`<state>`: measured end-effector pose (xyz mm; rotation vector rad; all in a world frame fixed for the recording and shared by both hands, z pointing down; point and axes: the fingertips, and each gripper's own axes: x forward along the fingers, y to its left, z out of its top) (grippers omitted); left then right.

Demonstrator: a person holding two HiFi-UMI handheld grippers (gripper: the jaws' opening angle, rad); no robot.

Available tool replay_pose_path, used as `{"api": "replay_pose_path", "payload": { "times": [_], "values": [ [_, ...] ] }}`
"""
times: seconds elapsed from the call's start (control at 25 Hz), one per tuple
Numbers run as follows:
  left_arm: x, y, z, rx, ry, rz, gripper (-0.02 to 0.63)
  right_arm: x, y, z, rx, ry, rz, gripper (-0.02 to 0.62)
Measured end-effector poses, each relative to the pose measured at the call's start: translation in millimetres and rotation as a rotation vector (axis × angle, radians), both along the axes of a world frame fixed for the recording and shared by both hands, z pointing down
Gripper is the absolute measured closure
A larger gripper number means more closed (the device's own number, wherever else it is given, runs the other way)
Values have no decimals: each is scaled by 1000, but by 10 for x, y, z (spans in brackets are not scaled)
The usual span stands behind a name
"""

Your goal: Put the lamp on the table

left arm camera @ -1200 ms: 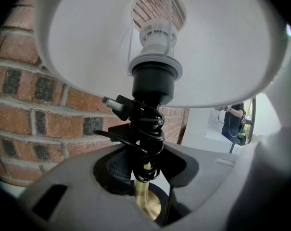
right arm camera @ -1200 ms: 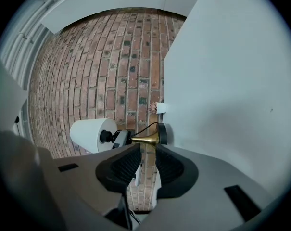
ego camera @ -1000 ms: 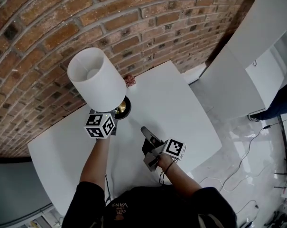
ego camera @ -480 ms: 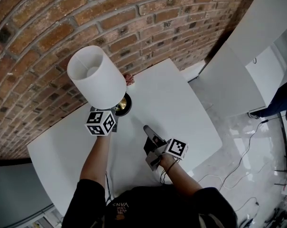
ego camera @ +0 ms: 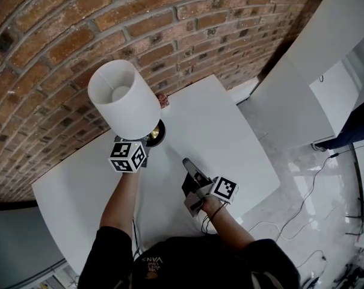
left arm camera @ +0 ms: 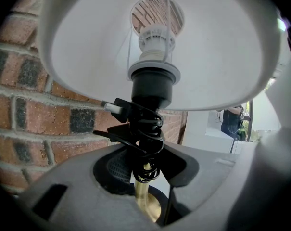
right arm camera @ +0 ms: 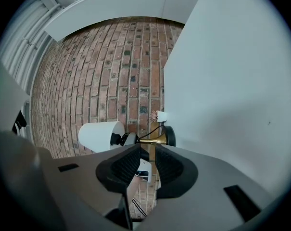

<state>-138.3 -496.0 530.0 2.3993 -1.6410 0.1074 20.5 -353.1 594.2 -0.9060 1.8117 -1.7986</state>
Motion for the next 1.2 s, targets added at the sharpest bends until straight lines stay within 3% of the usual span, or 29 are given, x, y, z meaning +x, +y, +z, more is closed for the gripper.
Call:
{"api": "replay_pose_path", "payload": {
  "times": [0.76,1.2],
  "values": [
    [45,95,31,52,-21,3,462,-28,84,38,-24,9,-14,515],
    [6,202,132,11,-70,15,425,-114,185,-51,-13,-2,-39,515]
  ]
}}
